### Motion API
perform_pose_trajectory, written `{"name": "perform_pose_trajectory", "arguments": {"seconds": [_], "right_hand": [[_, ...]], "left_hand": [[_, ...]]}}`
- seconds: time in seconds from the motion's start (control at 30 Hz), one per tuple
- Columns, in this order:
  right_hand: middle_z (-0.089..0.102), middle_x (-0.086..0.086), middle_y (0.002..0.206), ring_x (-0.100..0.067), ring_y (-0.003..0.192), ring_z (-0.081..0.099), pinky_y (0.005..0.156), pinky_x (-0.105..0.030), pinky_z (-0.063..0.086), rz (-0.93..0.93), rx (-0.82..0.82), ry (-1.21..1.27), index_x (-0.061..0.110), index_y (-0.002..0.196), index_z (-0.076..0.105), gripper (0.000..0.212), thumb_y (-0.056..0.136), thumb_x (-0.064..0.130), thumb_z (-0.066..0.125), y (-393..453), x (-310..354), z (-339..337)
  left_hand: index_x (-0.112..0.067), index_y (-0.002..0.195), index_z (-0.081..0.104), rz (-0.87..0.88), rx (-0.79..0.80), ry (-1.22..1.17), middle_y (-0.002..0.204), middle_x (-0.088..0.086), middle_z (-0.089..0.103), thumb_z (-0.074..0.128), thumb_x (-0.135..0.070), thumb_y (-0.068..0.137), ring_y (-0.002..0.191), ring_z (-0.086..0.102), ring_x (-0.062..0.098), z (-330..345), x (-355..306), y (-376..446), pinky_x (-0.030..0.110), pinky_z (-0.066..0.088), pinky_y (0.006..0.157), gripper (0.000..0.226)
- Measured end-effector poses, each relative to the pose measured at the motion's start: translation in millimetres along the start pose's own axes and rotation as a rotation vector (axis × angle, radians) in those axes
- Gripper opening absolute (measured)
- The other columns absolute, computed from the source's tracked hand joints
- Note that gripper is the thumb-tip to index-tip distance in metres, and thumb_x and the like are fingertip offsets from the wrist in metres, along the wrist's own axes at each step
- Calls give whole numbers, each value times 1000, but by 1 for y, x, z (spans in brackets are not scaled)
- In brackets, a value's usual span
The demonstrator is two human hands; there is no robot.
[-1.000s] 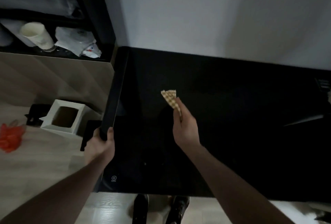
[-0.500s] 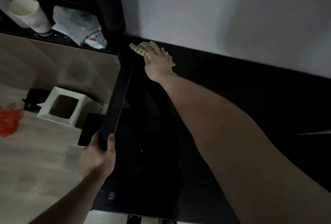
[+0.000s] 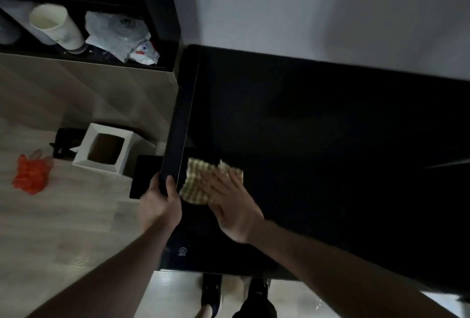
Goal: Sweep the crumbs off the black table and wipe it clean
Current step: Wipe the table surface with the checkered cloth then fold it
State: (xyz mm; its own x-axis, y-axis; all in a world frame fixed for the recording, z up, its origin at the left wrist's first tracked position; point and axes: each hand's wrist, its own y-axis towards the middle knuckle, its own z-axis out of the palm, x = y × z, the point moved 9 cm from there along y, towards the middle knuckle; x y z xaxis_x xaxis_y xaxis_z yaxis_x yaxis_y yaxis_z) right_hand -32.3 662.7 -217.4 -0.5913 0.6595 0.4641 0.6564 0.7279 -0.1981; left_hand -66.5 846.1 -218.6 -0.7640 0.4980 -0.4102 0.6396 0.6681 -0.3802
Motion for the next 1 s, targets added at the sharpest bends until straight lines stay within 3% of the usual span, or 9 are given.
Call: {"name": "perform_pose_trajectory", "arguments": {"seconds": [0.17, 0.27, 0.37, 0.5, 0.6, 0.7, 0.8, 0.93, 1.0], "right_hand": [[7, 11, 175, -8, 161, -11, 127, -34, -17, -28, 135, 122, 22, 165, 26, 55, 111, 35, 24, -106, 33, 32], [23, 10, 172, -4, 161, 5, 131, -31, 0, -40, 127, 300, 23, 161, 37, 53, 112, 39, 24, -116, 33, 19], [45, 8, 161, -11, 151, 40, 126, -33, 32, 107, -93, 518, 21, 153, 49, 45, 111, 32, 35, -88, -7, -19], [53, 9, 152, -4, 143, 47, 120, -15, 30, 289, -403, 563, 14, 149, 55, 44, 106, 8, 46, -9, -89, -112], [57, -8, 153, -20, 144, 50, 122, -26, 34, 331, -538, 442, 9, 149, 55, 45, 105, 10, 46, 58, -149, -176], [53, -14, 155, -29, 145, 49, 124, -32, 32, 364, -536, 320, 8, 149, 54, 45, 106, 18, 43, 114, -202, -203], [40, -13, 165, -31, 154, 35, 129, -35, 21, 374, -437, 164, 11, 154, 48, 46, 110, 22, 39, 158, -237, -213], [19, -4, 174, -31, 161, 14, 131, -51, 5, 409, -237, -61, 26, 162, 33, 52, 110, 31, 34, 185, -255, -179], [11, -2, 176, -31, 162, 5, 130, -54, -2, 442, -229, -100, 30, 164, 26, 56, 109, 35, 33, 180, -248, -161]], "left_hand": [[-20, 151, 52, 20, 11, -6, 125, 25, 71, 37, -50, 107, 117, 65, 48, -6, -5, -5, 51, 52, 92, 54], [-21, 149, 53, 24, 8, 14, 123, 25, 71, 36, -50, 107, 115, 66, 48, -7, -7, -6, 50, 52, 90, 54], [-22, 145, 55, 16, -12, 21, 118, 23, 72, 37, -50, 107, 111, 67, 47, -6, -7, -6, 48, 50, 84, 50], [-25, 141, 55, 2, -25, 32, 112, 20, 73, 38, -50, 107, 105, 68, 46, -2, -4, -3, 44, 48, 78, 46], [-24, 142, 56, 8, -45, 20, 111, 21, 74, 40, -48, 107, 104, 69, 46, 1, -2, 1, 46, 53, 81, 45], [-24, 140, 59, 4, -64, 12, 110, 22, 75, 43, -47, 106, 104, 69, 46, 3, 1, 3, 48, 55, 84, 44], [-23, 141, 59, -4, -78, 10, 111, 21, 75, 45, -46, 106, 104, 70, 47, 4, 4, 4, 50, 56, 84, 44], [-19, 133, 63, 41, -103, -19, 102, 19, 77, 43, -42, 107, 95, 71, 46, 4, 1, 6, 45, 54, 76, 40], [-18, 130, 65, 62, -123, -16, 97, 18, 77, 39, -48, 101, 90, 72, 45, 3, 0, 6, 42, 52, 73, 49]]}}
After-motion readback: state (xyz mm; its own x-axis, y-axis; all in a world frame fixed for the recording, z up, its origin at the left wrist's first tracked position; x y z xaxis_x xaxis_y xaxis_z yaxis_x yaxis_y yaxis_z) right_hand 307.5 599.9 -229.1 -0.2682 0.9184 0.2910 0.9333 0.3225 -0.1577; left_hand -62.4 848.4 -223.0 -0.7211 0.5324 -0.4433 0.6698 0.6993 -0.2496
